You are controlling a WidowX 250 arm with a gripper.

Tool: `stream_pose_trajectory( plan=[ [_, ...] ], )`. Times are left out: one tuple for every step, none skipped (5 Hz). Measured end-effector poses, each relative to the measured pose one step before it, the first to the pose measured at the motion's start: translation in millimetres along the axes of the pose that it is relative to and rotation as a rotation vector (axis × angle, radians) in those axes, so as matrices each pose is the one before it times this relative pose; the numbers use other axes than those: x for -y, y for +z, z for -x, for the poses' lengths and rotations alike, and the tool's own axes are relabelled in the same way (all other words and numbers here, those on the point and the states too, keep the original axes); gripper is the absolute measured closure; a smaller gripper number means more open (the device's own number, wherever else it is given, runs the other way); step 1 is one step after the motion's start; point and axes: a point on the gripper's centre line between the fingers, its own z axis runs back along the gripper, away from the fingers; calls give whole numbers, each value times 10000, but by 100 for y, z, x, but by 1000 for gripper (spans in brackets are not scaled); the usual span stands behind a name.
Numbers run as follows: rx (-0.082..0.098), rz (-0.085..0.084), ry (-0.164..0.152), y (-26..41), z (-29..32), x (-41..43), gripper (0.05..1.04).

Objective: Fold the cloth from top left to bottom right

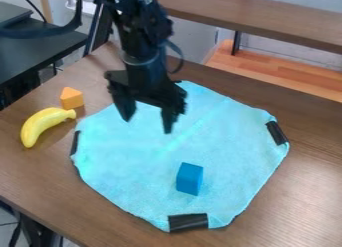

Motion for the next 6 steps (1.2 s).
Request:
stream_pose_trajectory(
  plan=[
    [228,-603,-272,-1803,-2367,-1268,83],
    [381,-607,-242,-738,-1478,-922,83],
    [233,-185,-413,-915,-1663,-96,83],
    [-80,105,74,-1274,-951,-446,83],
    [-282,621,64,-646,-1494,-122,83],
    [-279,196,3,-1500,-1108,-86,83]
  ],
)
